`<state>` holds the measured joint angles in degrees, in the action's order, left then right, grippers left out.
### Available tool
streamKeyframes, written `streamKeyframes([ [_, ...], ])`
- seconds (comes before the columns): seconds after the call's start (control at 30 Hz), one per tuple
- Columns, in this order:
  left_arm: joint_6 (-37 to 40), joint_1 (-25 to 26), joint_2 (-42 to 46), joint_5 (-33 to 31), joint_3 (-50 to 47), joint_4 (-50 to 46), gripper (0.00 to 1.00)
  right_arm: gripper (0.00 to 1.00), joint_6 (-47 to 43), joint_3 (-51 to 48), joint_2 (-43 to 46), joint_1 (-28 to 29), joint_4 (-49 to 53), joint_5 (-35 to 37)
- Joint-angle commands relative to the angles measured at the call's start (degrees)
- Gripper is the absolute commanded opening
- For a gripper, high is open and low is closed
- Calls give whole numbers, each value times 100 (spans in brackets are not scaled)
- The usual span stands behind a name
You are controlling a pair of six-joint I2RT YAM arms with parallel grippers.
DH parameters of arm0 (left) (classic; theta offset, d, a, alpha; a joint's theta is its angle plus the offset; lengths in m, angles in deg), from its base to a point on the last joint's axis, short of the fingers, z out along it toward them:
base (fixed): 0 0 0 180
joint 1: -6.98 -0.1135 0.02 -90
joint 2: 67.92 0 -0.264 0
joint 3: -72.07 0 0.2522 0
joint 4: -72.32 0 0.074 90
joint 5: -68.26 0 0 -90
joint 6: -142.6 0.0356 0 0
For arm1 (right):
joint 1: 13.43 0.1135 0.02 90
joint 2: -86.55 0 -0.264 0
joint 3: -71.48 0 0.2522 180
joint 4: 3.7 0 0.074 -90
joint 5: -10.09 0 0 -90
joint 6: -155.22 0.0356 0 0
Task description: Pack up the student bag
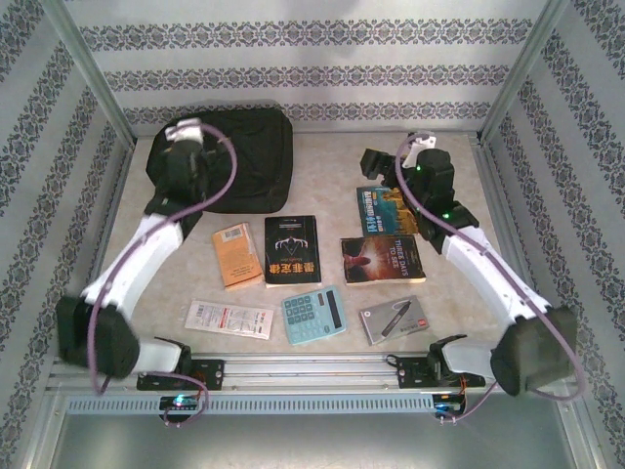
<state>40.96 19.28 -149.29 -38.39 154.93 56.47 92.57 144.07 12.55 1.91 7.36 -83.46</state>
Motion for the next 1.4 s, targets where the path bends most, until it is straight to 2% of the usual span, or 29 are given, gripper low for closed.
streamKeyframes([
  [0.0,190,-24,-649,378,599,-1507,100,98,602,182,-306,64,467,-980],
  [0.07,273,-47,-1116,317,1073,-1744,100,98,682,-55,-239,258,303,-457],
  [0.2,220,-193,-2206,414,2233,-2548,100,98,771,-164,-341,357,100,-1159],
  [0.33,99,-295,-3028,308,3055,-3112,97,96,497,-222,-201,715,237,-889],
  [0.53,-80,-510,-3491,238,3400,-3069,87,93,203,-110,-254,1035,464,-712],
  [0.7,-418,-810,-3755,695,3598,-3088,77,90,260,-82,-413,1055,469,-911],
  [1.0,-441,-1057,-4363,933,4103,-3221,66,86,340,53,-731,1081,386,-1346],
  [1.17,-504,-1118,-4766,1134,4446,-3392,66,84,362,129,-872,1100,364,-1580],
  [1.27,-580,-1157,-4911,1268,4581,-3464,46,81,355,161,-906,1128,359,-1646],
  [1.37,-667,-1190,-4967,1392,4621,-3480,17,78,334,198,-914,1159,390,-1692],
])
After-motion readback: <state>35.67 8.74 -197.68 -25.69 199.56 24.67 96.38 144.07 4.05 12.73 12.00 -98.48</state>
